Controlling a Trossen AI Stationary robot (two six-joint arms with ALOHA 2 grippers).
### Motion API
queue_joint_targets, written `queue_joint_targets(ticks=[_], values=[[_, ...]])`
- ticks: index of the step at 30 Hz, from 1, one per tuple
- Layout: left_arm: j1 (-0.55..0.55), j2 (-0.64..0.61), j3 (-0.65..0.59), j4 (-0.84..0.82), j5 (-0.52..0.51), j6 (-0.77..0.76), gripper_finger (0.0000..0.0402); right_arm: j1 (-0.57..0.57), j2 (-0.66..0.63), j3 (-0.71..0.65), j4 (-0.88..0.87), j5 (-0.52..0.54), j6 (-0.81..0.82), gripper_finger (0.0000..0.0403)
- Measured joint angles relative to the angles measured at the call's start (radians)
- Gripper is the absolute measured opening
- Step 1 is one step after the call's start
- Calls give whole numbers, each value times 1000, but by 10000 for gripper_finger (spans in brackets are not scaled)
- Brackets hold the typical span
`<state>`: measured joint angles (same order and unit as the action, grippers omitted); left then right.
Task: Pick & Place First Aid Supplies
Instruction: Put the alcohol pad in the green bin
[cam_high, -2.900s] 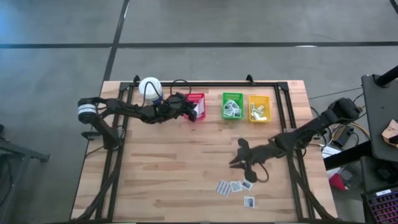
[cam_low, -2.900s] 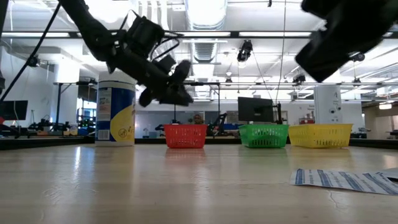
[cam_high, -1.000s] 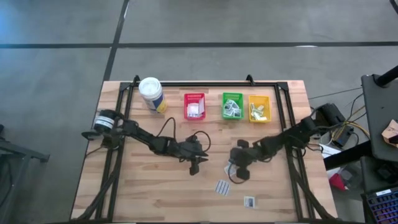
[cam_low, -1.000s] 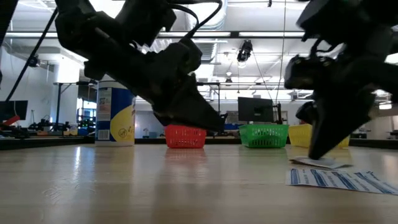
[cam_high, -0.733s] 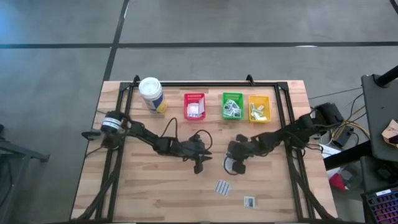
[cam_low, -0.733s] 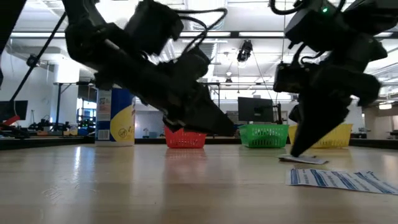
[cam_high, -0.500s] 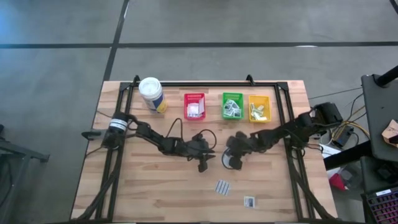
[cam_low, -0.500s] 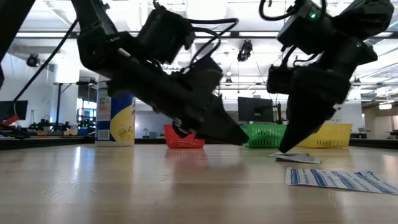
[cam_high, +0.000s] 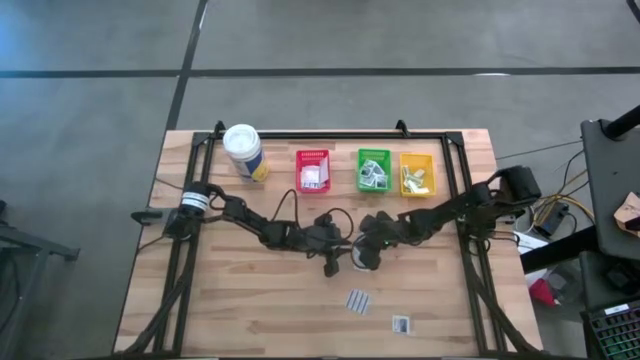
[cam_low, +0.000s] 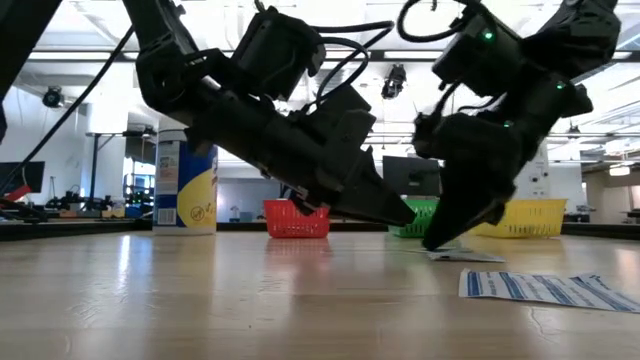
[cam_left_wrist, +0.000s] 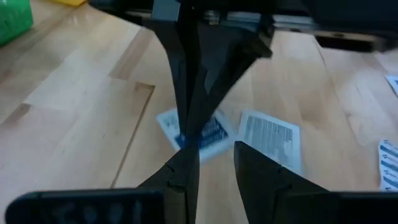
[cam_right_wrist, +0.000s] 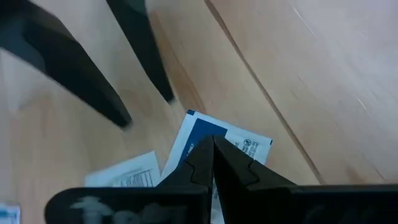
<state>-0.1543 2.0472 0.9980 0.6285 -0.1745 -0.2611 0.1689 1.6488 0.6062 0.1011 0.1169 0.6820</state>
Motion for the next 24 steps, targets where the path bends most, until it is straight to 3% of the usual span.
queue_joint_targets(ticks=[9,24], values=[[0,0,-3,-42,-1,-1,94,-14,134,99,37,0,-9,8],[0,0,-4,-134,1,-12,94,-26,27,101,-38,-5,-47,8]])
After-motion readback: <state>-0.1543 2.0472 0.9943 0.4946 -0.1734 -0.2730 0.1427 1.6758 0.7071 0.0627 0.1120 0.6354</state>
